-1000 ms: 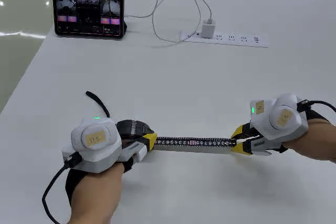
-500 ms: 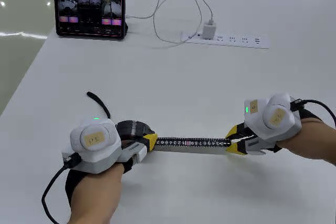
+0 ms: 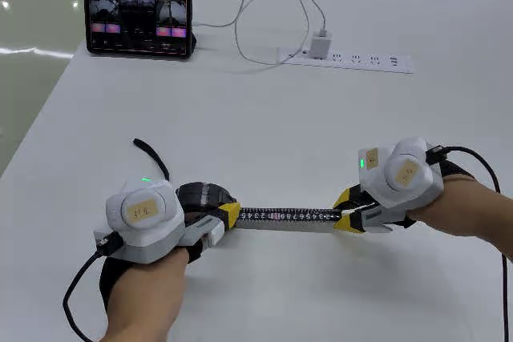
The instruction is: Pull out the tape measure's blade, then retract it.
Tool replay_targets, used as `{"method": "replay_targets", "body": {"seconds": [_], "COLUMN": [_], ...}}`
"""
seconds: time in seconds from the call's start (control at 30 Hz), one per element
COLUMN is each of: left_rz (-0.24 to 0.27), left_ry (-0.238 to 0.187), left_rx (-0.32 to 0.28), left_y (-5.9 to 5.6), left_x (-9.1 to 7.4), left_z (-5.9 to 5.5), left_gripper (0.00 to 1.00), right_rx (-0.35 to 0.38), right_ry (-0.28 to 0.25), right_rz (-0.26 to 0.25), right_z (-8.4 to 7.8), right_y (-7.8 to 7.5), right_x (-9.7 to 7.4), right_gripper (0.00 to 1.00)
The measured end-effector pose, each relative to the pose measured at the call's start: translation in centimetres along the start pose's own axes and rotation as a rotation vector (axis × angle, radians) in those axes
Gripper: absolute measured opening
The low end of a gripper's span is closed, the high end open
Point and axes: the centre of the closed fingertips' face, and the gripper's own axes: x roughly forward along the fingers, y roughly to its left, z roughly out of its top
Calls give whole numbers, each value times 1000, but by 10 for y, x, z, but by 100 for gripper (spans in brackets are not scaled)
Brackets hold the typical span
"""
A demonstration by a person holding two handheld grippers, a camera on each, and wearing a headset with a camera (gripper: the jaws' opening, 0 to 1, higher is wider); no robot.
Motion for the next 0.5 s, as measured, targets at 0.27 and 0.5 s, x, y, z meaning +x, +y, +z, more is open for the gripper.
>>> {"method": "replay_targets", "body": {"seconds": [0.27,0.5], "left_rz": [-2,-3], "left_ry": [1,2], "left_rx": [-4,-8], "left_y": [0,0], "left_x": [0,0], "left_z": [0,0], "left_gripper": [56,56], "right_rx": [0,-8], "right_ry": [-14,-20], "right_rz": [9,14], "right_z": [9,16], "right_y": [-1,-1], "right_x": [6,10], "right_gripper": [10,10]}}
